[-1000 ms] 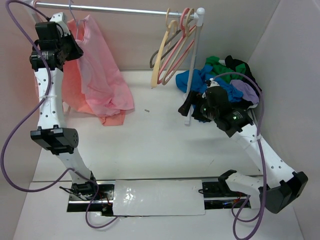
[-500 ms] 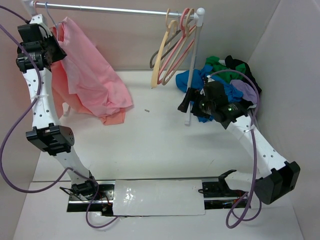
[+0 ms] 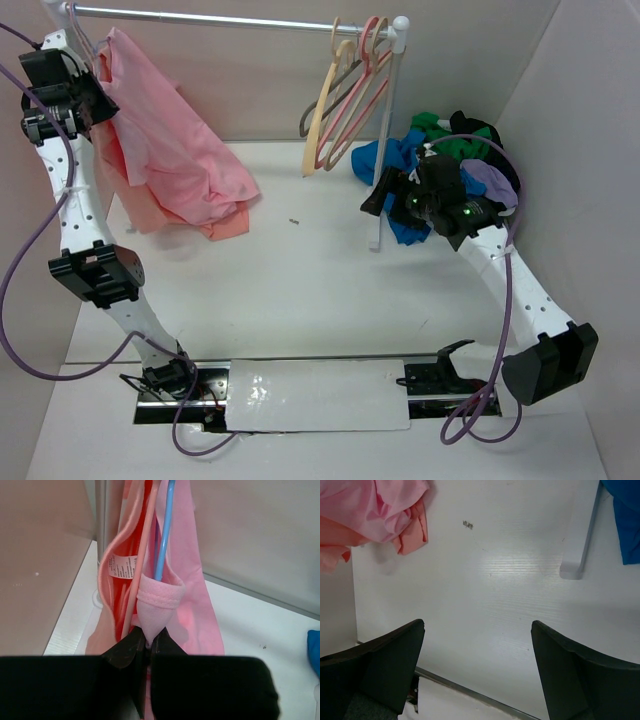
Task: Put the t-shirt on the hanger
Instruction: Hang the hanger with tshirt onto the clothesline
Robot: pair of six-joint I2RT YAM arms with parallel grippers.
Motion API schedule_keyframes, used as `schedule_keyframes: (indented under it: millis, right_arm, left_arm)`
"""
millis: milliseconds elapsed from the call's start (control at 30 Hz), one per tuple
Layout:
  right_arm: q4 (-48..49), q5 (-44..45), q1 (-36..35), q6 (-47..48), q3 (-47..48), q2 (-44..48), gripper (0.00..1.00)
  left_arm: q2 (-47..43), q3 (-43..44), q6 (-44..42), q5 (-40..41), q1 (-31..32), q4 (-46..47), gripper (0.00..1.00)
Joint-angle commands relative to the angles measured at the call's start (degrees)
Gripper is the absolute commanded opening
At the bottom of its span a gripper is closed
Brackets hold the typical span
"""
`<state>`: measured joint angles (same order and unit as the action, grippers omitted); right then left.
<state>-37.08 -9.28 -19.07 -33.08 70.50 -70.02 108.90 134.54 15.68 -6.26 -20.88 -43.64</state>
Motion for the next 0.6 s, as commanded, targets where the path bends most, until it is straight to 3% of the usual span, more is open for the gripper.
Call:
schedule_keyframes:
  millis: [0,433,467,533,567]
  right_arm:
    - [2.36,-1.71,0.35,1.18,2.63,-0.21,0.94]
    - [1.84,-1.71,0.88,1.70,2.10,0.32,0.97]
    - [1.84,-1.71,0.88,1.70,2.10,0.32,0.97]
    - [1.31,-1.71,0.88,1.70,2.10,0.84,0.98]
    - [1.31,-1.71,0.88,1.70,2.10,0.85,0.98]
  left_arm:
    - [0.17,2.22,1.81,-0.07,-0.56,2.59,0.00]
    - [-0.36,1.69,2.86,0.37,-1.62,2.59,0.00]
    - [-0.36,1.69,2.86,0.37,-2.14,2.59,0.03]
    - [-1.49,1.69,2.86,-0.24,-2.14,2.59,0.26]
    - [-1.50,1.69,2.86,-0.85,-2.14,2.59,0.32]
